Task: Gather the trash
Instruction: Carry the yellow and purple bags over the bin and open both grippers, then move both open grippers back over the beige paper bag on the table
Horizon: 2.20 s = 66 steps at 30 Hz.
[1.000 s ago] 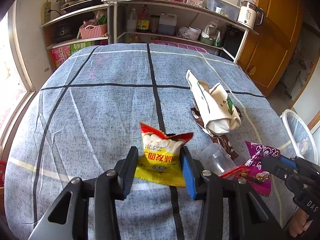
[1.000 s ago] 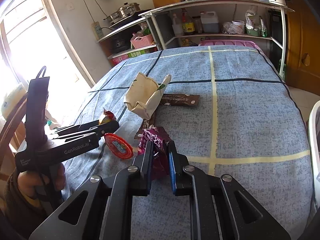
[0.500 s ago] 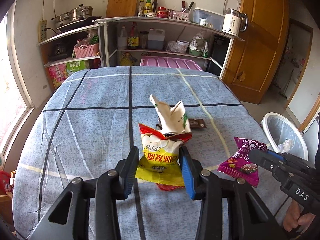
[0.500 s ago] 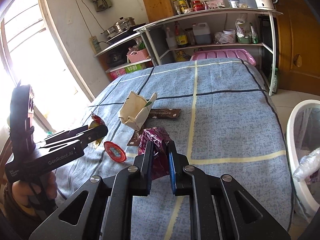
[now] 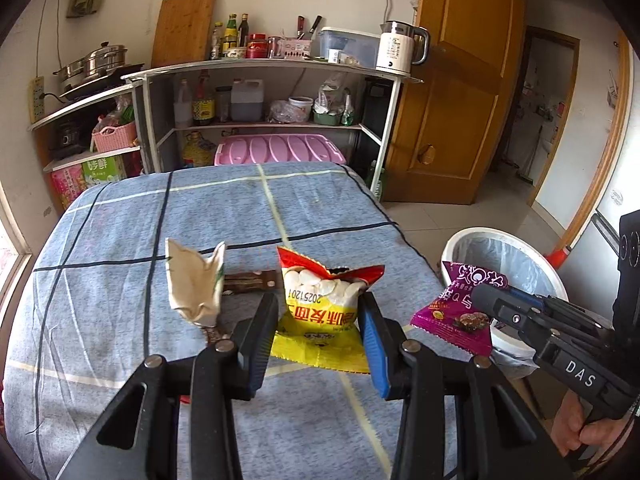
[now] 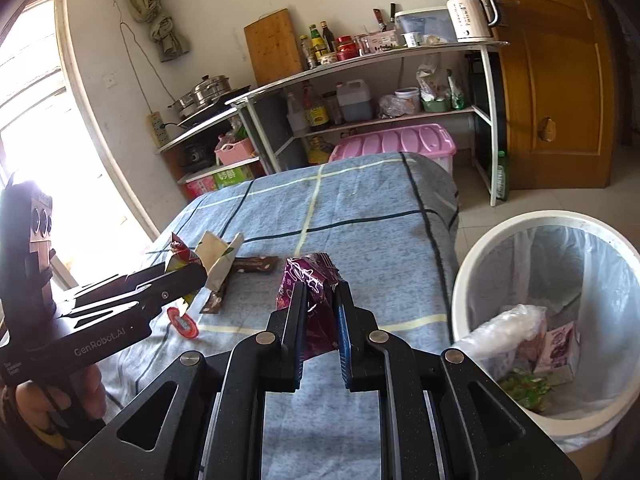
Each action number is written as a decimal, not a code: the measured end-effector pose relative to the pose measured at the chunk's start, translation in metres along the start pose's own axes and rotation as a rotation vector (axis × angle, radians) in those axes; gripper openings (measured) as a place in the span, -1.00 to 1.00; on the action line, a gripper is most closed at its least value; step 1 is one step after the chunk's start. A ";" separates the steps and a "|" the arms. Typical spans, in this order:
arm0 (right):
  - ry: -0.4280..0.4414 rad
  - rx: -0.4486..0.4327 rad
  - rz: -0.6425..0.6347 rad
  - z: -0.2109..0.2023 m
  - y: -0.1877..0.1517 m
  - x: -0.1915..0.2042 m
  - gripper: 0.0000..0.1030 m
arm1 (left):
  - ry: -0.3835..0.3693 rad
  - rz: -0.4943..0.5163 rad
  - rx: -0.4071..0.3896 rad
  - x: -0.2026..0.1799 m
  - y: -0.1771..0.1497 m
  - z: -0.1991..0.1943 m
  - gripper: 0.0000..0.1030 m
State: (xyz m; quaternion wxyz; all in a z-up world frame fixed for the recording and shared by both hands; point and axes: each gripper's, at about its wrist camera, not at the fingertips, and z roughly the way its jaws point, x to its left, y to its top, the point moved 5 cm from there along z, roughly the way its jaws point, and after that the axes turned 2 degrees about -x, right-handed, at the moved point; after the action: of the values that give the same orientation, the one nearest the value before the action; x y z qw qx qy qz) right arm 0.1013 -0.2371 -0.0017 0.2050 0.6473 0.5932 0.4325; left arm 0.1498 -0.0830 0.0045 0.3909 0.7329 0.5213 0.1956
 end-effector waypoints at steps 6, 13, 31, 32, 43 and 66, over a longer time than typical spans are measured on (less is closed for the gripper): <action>-0.079 -0.042 0.032 -0.023 0.011 -0.040 -0.72 | -0.067 0.051 -0.003 -0.046 0.011 0.013 -0.17; -0.147 -0.062 0.070 -0.040 0.015 -0.081 -0.72 | -0.130 0.098 0.016 -0.091 0.017 0.032 -0.17; -0.361 -0.028 0.155 -0.055 0.004 -0.180 -0.71 | -0.255 0.184 0.130 -0.189 0.002 0.092 -0.14; -0.364 -0.023 0.157 -0.054 0.003 -0.184 -0.70 | -0.255 0.189 0.139 -0.192 0.000 0.094 -0.08; -0.394 0.019 0.161 -0.046 -0.002 -0.196 -0.43 | -0.264 0.191 0.150 -0.199 -0.004 0.100 0.32; -0.346 -0.037 0.104 -0.050 0.007 -0.135 -0.12 | -0.143 0.128 0.036 -0.132 0.010 0.046 0.39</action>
State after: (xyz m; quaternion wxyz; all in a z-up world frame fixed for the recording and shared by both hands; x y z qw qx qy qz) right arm 0.0757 -0.3785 -0.0120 0.2930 0.7381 0.5067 0.3356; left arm 0.1381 -0.2223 -0.0003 0.4005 0.7837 0.4477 0.1579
